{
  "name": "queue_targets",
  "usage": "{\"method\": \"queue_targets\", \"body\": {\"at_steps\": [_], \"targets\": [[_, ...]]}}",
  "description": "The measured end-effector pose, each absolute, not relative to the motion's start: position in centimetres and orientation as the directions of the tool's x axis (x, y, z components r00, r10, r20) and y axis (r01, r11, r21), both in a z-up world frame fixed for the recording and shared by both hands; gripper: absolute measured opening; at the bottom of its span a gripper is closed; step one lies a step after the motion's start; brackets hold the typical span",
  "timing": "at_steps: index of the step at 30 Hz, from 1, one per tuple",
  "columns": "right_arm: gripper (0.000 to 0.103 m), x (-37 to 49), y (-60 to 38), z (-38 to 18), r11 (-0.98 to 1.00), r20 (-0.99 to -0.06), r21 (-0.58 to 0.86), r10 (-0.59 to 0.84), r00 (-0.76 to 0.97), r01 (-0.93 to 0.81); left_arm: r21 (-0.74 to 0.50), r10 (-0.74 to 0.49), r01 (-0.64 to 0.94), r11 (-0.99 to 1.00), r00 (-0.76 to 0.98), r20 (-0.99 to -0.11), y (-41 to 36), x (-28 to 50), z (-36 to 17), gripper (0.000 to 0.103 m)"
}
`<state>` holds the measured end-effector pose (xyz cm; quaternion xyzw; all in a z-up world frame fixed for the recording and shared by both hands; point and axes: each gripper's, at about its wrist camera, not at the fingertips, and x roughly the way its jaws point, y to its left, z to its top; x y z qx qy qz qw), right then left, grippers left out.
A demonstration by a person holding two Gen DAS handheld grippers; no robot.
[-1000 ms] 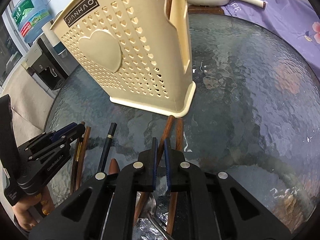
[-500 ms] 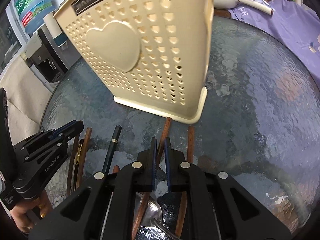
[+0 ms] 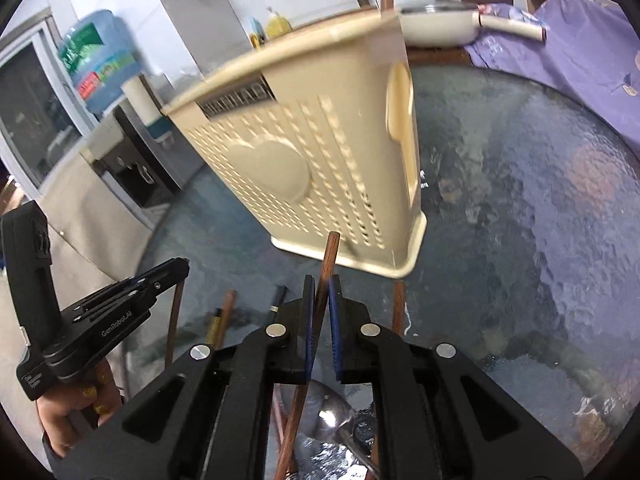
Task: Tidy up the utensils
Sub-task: 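Lift the chopstick toward the holder with the left tool while the right tool drops its chopstick in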
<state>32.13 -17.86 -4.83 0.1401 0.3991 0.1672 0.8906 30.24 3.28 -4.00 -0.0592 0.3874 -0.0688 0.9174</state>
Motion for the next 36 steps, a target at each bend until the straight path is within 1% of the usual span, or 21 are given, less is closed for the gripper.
{"method": "queue_targets", "body": {"at_steps": [6,9,14,20,22,24,30,36], "targets": [[0.007,30.0,-18.8,-2.2,0.873,-0.589,0.426,0.466,0.660,-0.236,-0.187,-0.213,0.120,0.975,0.741,-0.637,3.2,28.5,-0.6,0.007],[0.006,29.2,-19.0,-0.7,0.868,-0.553,0.425,0.474,0.685,-0.258,-0.202,-0.238,0.142,0.969,0.759,-0.607,3.3,27.6,0.7,0.007],[0.006,27.8,-19.4,2.0,0.853,-0.487,0.420,0.500,0.716,-0.310,-0.200,-0.243,0.155,0.967,0.790,-0.563,3.0,26.8,2.8,0.007],[0.006,26.8,-19.2,3.8,0.846,-0.449,0.400,0.515,0.730,-0.351,-0.190,-0.251,0.175,0.966,0.816,-0.521,2.6,26.0,4.8,0.006],[0.001,26.6,-19.1,4.1,0.844,-0.440,0.397,0.520,0.733,-0.360,-0.191,-0.255,0.182,0.965,0.824,-0.506,2.7,25.7,5.4,0.006],[0.001,26.2,-19.0,4.7,0.840,-0.424,0.390,0.528,0.736,-0.377,-0.189,-0.257,0.187,0.964,0.830,-0.495,2.6,25.4,5.9,0.006],[0.001,26.6,-18.5,4.3,0.860,-0.460,0.349,0.504,0.731,-0.373,-0.179,-0.249,0.183,0.967,0.835,-0.490,2.5,25.4,6.1,0.006],[0.001,28.5,-17.0,2.0,0.873,-0.556,0.317,0.487,0.673,-0.370,-0.189,-0.239,0.165,0.968,0.832,-0.500,3.0,25.8,5.6,0.006]]}}
